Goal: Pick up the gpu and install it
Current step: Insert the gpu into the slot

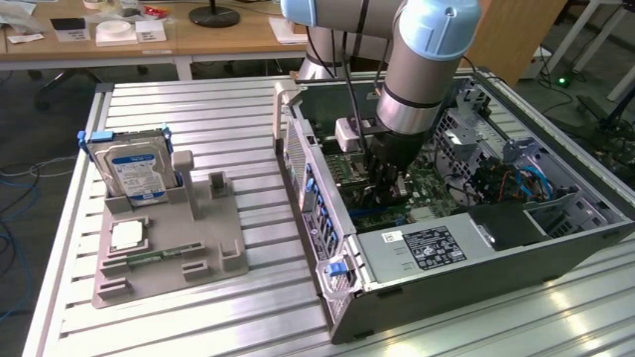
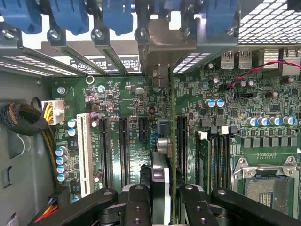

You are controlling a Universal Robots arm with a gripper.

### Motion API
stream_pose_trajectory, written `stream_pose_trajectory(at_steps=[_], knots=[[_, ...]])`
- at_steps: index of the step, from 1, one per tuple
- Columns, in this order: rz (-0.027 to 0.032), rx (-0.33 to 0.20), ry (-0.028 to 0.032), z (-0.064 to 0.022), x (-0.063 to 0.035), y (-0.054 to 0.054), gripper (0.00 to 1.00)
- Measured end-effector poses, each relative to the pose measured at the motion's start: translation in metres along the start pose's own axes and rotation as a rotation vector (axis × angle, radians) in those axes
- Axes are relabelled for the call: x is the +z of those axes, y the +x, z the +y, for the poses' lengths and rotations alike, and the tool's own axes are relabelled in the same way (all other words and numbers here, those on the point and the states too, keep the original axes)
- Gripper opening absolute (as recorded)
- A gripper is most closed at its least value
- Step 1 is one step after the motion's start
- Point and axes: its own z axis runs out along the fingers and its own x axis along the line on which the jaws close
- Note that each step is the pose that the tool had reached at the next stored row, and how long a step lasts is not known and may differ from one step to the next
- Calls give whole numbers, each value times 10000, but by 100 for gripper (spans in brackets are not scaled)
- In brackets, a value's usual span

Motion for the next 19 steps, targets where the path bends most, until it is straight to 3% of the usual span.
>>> stream_pose_trajectory(at_steps=[19], knots=[[1, 2, 0, 17, 30, 2, 28]])
